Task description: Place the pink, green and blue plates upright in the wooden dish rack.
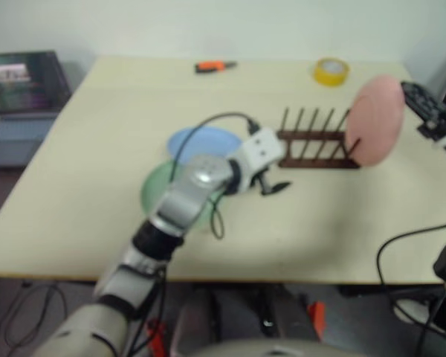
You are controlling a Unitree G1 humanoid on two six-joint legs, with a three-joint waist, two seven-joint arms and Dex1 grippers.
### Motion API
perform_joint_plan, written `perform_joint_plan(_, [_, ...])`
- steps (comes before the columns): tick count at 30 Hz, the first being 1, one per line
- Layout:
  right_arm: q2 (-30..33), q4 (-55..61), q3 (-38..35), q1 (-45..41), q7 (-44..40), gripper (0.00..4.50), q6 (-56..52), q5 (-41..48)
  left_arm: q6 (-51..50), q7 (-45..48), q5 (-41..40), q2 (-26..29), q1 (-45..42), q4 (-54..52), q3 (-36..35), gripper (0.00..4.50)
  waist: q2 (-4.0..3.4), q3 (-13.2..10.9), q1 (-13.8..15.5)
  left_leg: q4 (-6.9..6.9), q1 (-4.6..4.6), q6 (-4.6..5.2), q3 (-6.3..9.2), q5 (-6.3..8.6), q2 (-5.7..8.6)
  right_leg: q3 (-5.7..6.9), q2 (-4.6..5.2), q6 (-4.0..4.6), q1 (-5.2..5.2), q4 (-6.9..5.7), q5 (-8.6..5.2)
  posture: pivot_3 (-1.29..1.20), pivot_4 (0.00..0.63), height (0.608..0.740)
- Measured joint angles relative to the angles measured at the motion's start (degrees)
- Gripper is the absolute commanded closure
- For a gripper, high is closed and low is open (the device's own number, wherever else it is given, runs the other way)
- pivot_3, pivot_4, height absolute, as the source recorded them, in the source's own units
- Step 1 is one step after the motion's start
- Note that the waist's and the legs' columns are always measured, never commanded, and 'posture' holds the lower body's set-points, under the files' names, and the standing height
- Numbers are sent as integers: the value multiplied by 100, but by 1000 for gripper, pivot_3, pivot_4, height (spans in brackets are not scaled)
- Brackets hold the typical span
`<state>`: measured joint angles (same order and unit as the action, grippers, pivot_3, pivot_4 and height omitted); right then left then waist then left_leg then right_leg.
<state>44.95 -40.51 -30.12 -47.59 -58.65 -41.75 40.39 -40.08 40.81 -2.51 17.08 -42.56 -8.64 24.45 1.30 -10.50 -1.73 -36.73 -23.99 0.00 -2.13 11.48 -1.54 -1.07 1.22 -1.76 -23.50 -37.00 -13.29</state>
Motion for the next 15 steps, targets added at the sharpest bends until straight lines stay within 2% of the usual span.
perform_joint_plan(1, [0, 32, 3, 22, 3, 25, 13, -19, 0, 0, 0, 15, 0, 0, 0, 0, 0, 0, 0, 0, 0, 0, 0, 0, 0, 0, 0, 0, 0, 0, 0, 0, 150, 740])
perform_joint_plan(15, [13, 462, -7, 375, 209, 25, 293, -97, 4, 4, 27, 46, -7, 0, 2, 0, 0, 0, 1, -2, 0, 0, 0, 0, 0, -1, 0, -1, 0, -1, 1, 0, 150, 740])
